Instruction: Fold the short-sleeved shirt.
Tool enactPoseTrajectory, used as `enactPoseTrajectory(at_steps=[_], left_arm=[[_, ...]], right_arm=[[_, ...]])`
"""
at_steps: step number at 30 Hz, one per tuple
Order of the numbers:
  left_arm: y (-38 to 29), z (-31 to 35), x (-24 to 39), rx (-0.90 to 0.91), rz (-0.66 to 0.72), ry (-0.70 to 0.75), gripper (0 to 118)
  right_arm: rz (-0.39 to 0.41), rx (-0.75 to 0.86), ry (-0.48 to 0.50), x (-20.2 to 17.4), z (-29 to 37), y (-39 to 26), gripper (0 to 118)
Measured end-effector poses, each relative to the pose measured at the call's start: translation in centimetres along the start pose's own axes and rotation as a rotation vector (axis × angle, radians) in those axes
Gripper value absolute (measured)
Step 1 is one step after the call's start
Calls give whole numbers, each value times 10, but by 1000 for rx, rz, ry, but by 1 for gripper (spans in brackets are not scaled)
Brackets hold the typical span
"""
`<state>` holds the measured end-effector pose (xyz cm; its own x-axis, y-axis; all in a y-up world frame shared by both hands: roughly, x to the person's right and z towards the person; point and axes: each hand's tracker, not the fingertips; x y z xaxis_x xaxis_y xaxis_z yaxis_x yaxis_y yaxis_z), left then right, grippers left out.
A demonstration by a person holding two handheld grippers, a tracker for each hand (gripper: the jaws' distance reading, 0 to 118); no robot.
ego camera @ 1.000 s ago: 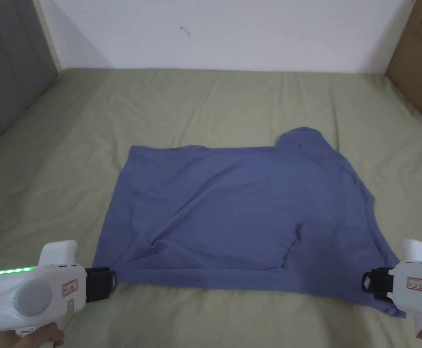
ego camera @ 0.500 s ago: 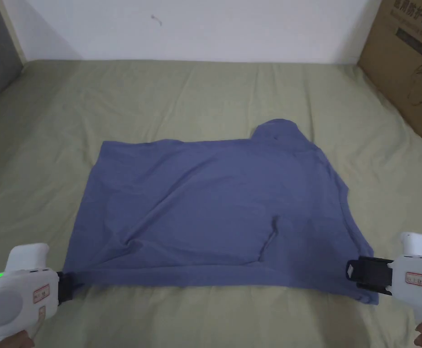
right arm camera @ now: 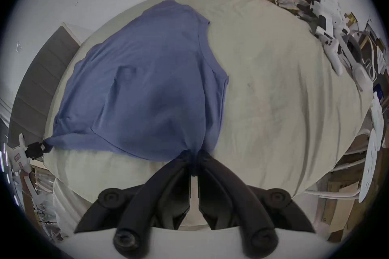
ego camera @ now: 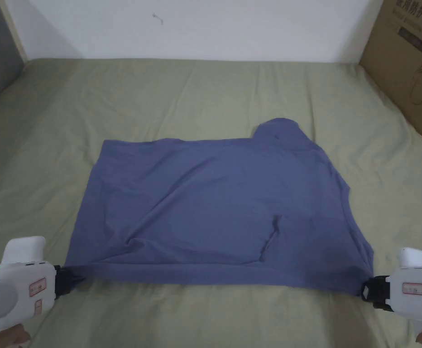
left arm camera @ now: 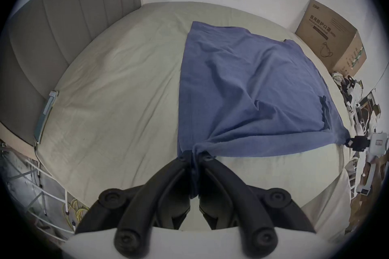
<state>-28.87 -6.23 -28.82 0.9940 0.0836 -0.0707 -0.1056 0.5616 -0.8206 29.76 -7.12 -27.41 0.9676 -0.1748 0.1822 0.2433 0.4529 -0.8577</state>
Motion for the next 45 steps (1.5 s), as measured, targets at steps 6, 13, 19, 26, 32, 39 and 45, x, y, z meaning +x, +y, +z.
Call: enactPoseTrajectory(at_steps=[6, 13, 19, 26, 32, 39, 45], left_arm=[[36, 15, 5, 52, -28, 11, 5], [110, -20, 22, 51, -96, 52, 5], [140, -84, 30, -23, -145, 94, 11], [133, -98, 21, -41, -89, 91, 103], [128, -50, 11, 39, -42, 46, 103], [80, 3, 11, 71, -12, -60, 45], [24, 0, 5, 26, 20, -80, 0]], right_arm=[[-18, 90, 35, -7, 27, 51, 6], [22, 96, -1, -27, 1, 127, 6], [59, 17, -55, -39, -58, 164, 6], [64, -13, -107, -37, -81, 158, 75], [72, 77, -78, -40, -42, 148, 74], [122, 141, 45, -66, 2, 114, 56], [104, 90, 116, -77, -9, 67, 1]])
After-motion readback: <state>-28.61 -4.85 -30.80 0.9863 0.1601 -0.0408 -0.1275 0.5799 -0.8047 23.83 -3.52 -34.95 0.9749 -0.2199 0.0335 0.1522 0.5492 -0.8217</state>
